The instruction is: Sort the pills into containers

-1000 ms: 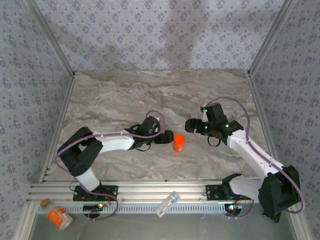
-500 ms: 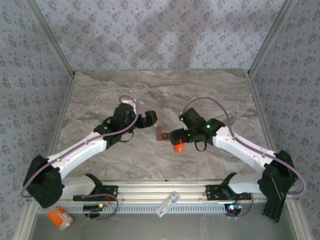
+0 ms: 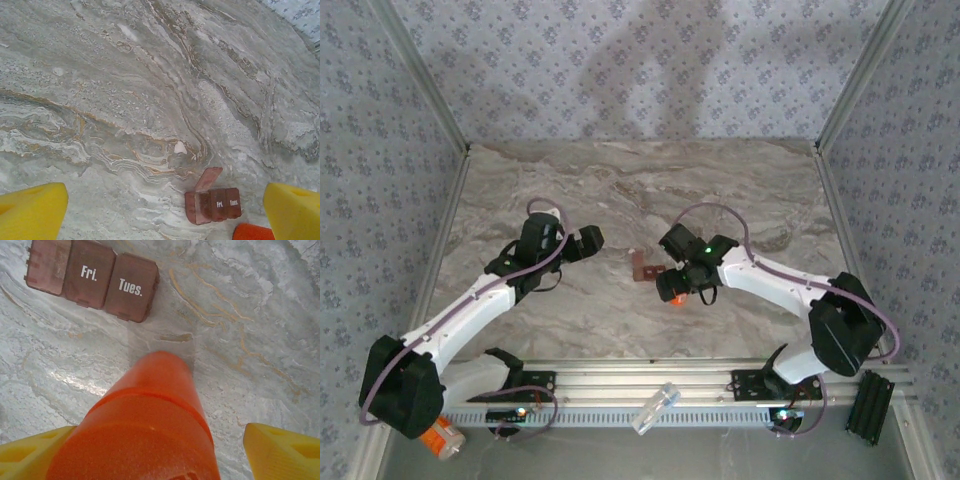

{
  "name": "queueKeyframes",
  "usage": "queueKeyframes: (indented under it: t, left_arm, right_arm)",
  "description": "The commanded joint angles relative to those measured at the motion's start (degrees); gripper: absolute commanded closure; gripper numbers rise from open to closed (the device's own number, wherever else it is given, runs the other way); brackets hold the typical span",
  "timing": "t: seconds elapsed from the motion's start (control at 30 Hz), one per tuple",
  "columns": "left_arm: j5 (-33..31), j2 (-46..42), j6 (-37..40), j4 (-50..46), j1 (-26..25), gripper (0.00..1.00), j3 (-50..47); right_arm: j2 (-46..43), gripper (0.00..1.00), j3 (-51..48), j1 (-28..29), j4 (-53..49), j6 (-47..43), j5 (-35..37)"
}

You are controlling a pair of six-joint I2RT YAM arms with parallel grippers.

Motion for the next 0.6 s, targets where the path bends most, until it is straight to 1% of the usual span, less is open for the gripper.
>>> queueKeyframes:
  t: [0.0,0.07,0.1,0.17,0.23,0.33,0.43,0.57]
  left_arm:
    - [1.4,-1.0,0.8,0.4,0.6,0.00,-0.8]
    - [1.7,-0.8,0.8,0.8,0.7,0.00,-1.0]
    - [2.0,-0.8,0.9,0.9,0.8,0.00,-1.0]
    - [2.1,-0.5,0.8,1.2,0.9,0.00,-1.1]
    - [2.2,-0.5,0.8,1.6,1.2,0.00,-1.2]
    - [2.1,-0.7,0.5,2.8,1.7,0.00,-1.6]
    - [2.3,-1.4,-0.5,5.1,2.4,0.00,-2.1]
    - [3.1,-1.3,-1.4,6.5,3.8,0.00,-0.6]
  right_arm:
    - [1.2,0.19,1.6,0.5,-0.7,-0.2,0.6]
    - [1.7,0.24,1.7,0.5,-0.5,-0.3,0.3]
    - [2.0,0.29,1.7,0.5,-0.3,-0.3,0.0]
    - [2.5,0.41,1.9,0.6,-0.2,-0.3,-0.7]
    - [2.8,0.56,2.4,0.8,-0.8,-0.4,-1.4]
    - [1.9,0.69,3.8,1.3,-2.7,-0.3,-2.1]
    - [-0.1,0.72,7.4,1.7,-5.6,-0.3,-2.8]
    - [-2.1,0.72,15.1,1.7,-8.7,0.4,-4.2]
